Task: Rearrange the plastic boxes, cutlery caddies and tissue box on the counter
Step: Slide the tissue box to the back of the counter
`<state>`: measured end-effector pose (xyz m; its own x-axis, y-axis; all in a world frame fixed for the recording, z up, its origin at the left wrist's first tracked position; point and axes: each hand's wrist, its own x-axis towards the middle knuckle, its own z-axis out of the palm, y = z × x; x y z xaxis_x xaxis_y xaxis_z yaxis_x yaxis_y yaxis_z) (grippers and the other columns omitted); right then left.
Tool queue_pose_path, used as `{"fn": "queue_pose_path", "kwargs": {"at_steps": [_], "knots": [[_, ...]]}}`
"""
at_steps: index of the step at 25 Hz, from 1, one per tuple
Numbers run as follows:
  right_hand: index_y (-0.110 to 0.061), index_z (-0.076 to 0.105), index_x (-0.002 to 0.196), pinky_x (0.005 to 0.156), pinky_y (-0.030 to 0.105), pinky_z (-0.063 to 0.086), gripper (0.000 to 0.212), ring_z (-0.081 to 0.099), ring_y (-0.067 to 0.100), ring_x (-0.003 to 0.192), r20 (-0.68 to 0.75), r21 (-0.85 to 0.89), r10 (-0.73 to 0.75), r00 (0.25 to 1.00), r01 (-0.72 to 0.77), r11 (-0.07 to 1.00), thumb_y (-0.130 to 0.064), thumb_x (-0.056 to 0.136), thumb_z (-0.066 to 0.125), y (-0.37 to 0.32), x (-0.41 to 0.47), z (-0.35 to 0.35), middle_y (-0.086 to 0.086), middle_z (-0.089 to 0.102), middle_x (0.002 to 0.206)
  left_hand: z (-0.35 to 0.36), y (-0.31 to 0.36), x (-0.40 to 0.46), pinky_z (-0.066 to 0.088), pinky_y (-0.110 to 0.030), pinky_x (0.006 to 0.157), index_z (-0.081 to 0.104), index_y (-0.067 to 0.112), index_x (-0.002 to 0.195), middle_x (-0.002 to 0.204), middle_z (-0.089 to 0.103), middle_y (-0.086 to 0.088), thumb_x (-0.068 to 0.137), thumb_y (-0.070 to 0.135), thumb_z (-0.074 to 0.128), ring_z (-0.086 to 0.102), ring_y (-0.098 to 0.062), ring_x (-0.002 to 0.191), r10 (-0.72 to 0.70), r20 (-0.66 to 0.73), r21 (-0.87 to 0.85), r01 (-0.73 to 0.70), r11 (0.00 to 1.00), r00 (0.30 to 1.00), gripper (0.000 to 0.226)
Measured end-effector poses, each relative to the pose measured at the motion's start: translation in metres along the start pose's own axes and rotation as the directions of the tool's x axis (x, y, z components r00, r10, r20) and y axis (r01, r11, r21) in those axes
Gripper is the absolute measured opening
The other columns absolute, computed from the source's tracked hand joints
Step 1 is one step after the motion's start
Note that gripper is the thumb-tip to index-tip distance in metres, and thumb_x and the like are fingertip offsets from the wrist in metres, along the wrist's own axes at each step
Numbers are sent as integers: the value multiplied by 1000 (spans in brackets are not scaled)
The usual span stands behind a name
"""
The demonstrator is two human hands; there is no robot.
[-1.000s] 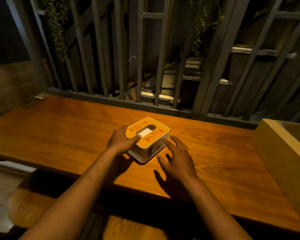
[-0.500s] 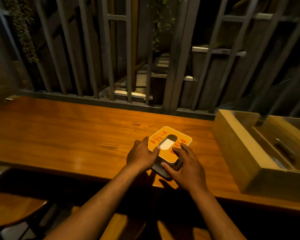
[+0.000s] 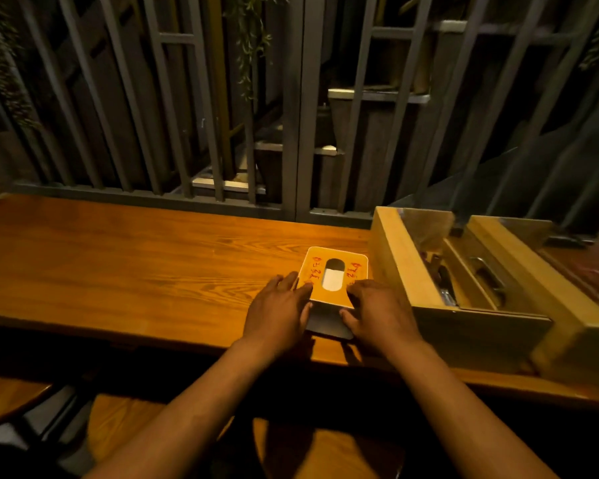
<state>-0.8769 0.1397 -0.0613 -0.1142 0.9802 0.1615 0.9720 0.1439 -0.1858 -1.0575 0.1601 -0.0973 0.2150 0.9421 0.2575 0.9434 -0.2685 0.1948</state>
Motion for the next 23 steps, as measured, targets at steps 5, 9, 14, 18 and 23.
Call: {"fn": "queue_pose_path", "kwargs": {"at_steps": [5,9,14,18,23], "knots": [[-20,67,98,83,38,47,16,61,23,91,29,-190,-51,998,55,980,-31,86,67,-4,18,-3,5,68,97,7,-1,7,43,-36,101,37,30,148,155,39,4,102,40,42,32,-26,143,36,-9,117,-35,993,999,48],[-17,63,107,86,40,48,19,62,26,97,104,-250,2,995,25,968,-18,88,64,-3,51,-8,8,66,104,10,0,36,48,-37,95,48,25,143,149,48,3,101,37,45,43,-26,136,70,-38,114,-66,991,997,43],[-21,56,124,99,46,45,46,58,30,114,284,-372,101,953,13,928,-23,82,73,11,119,-6,8,62,121,24,-9,102,54,-37,88,52,24,139,148,50,1,99,33,52,56,-26,124,49,-20,100,-46,994,999,41],[-22,50,133,105,50,41,59,56,32,118,331,-427,150,932,6,904,-29,79,75,23,177,2,9,61,126,39,-17,155,56,-40,86,46,26,143,151,46,1,99,27,53,58,-27,122,32,-16,112,-30,993,999,44],[-26,40,142,116,62,19,74,47,34,132,310,-422,163,937,-17,907,-32,77,75,44,242,23,6,54,139,56,-28,217,56,-39,84,35,26,150,157,36,-1,96,23,60,57,-27,122,12,8,128,-13,992,1000,60]]}}
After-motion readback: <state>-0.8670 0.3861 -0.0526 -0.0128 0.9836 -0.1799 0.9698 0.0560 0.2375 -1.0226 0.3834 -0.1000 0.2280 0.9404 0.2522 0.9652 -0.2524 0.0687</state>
